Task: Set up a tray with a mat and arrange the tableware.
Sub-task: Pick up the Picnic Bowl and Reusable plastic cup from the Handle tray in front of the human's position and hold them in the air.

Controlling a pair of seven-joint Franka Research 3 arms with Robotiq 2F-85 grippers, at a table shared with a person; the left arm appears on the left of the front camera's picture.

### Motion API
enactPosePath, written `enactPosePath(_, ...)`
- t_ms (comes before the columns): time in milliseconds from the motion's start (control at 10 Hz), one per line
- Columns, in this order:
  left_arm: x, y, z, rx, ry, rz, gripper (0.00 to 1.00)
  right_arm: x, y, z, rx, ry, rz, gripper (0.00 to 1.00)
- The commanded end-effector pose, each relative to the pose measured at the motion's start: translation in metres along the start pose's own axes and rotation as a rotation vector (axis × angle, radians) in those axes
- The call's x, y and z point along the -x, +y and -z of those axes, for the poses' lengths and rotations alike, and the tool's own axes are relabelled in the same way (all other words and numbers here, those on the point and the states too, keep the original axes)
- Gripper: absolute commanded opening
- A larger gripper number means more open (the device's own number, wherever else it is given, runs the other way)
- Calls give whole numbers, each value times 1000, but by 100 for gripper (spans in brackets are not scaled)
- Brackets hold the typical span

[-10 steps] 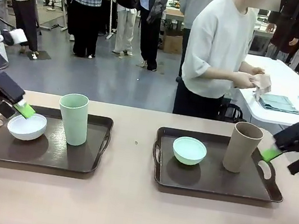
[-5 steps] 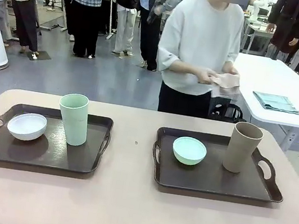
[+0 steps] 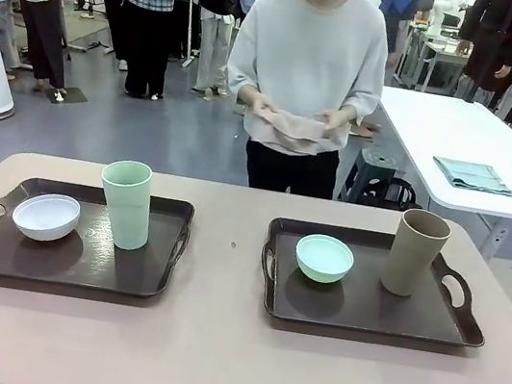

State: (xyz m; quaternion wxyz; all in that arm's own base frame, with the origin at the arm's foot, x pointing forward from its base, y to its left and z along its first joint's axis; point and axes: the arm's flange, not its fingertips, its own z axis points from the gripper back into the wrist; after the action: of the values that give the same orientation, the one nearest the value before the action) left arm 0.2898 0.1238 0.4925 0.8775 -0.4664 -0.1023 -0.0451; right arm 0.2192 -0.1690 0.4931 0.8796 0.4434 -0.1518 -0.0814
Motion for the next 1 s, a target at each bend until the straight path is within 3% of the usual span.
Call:
enactPosePath(0, 0, -2, -2, 5, -9, 12, 100, -7, 3, 2, 1, 10, -28, 100)
enactPosePath(900, 0, -2, -2, 5, -9, 12, 100, 0, 0, 0, 0, 0, 0, 100)
